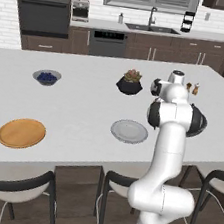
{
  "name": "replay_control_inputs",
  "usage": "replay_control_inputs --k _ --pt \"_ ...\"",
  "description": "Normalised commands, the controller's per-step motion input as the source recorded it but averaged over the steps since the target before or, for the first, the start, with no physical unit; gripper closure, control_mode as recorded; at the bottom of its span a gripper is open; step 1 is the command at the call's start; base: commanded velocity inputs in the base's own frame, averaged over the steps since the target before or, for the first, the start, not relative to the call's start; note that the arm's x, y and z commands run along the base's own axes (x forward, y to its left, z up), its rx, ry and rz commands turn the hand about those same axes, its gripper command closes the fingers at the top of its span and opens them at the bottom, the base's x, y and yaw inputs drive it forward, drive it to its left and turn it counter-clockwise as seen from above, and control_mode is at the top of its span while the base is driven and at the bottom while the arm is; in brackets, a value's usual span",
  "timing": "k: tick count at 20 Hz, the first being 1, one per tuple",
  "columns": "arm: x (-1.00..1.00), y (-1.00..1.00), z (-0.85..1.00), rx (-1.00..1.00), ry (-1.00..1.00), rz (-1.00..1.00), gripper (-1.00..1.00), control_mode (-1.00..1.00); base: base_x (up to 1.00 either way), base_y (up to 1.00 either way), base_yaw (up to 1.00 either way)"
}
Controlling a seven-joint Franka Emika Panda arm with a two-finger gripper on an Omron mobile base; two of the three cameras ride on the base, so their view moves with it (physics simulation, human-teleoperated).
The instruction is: Place one bun and one sausage from the bowl on each plate.
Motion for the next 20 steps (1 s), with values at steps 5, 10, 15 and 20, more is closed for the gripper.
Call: replay_control_inputs --k 5,10,15,20 --pt "0.19 -0.1 0.0 0.0 0.04 0.01 -1.0 -1.0 0.0 0.0 0.0" --pt "0.3 -0.26 0.0 0.0 0.04 0.0 -1.0 -1.0 0.0 0.0 0.0" --pt "0.05 0.01 -0.2 0.03 0.15 0.0 -1.0 -1.0 0.0 0.0 0.0" --pt "-0.3 0.22 -0.38 0.01 0.02 0.0 1.0 -1.0 0.0 0.0 0.0"
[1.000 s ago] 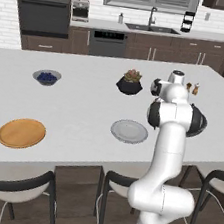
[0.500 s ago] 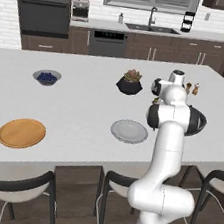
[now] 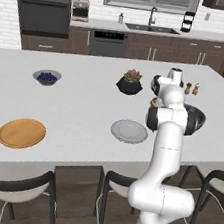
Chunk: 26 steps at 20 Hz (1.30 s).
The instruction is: Place one bun and one sausage from the bowl on each plate.
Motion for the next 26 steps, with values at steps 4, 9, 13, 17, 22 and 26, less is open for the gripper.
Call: replay_control_inputs --k 4,9,13,17,22,26 --pt "-0.83 0.38 -0.26 0.0 -0.01 0.0 1.0 -1.0 0.0 0.0 0.0" --pt "-0.72 0.55 0.12 -0.03 -0.03 -0.01 1.0 -1.0 0.0 0.0 0.0" --pt "-0.95 0.63 0.32 -0.02 0.0 -0.19 1.0 -1.0 0.0 0.0 0.0" --pt "-0.96 0.91 0.16 0.0 0.05 -0.34 1.0 -1.0 0.0 0.0 0.0" --pt "-0.54 0.85 0.02 0.03 0.09 -0.48 1.0 -1.0 0.0 0.0 0.0" --pt "-0.04 0.86 0.41 0.09 0.14 -0.47 1.0 -1.0 0.0 0.0 0.0"
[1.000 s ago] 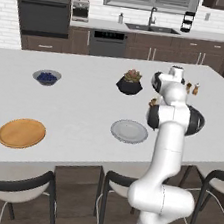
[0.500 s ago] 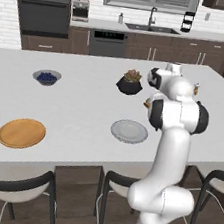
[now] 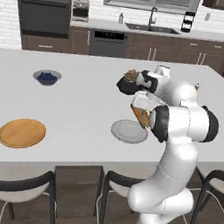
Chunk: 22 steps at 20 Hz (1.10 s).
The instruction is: Place one bun and one sausage from the bowl on each plate.
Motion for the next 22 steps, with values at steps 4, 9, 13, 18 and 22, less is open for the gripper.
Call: replay_control_inputs --k 4,9,13,18,22 --pt "0.01 0.82 -0.04 -0.01 0.25 -0.55 1.0 -1.0 0.0 0.0 0.0" --pt "0.2 0.33 -0.45 -0.13 0.21 -0.47 1.0 -1.0 0.0 0.0 0.0" --pt "0.17 0.0 -0.48 -0.09 0.07 -0.15 1.0 -1.0 0.0 0.0 0.0" --pt "0.15 0.27 -0.43 -0.02 -0.02 -0.02 1.0 -1.0 0.0 0.0 0.0" --pt "0.23 0.21 -0.18 0.0 -0.03 0.0 1.0 -1.0 0.0 0.0 0.0"
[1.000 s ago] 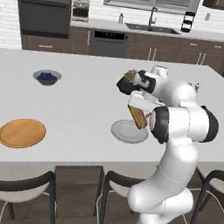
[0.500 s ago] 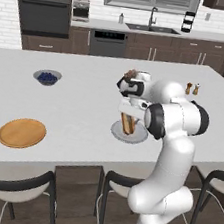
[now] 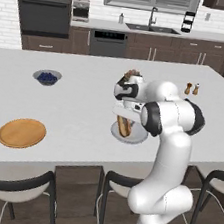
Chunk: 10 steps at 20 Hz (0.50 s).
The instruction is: Place one bun and one sausage from the bowl on each plate.
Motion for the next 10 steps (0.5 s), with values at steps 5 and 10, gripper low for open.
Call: replay_control_inputs --k 5,10 --pt "0.06 0.0 -0.09 0.0 0.01 0.0 -1.0 -1.0 0.0 0.0 0.0" --pt "-0.01 0.0 -0.01 0.0 0.02 0.0 -1.0 -1.0 0.0 0.0 0.0"
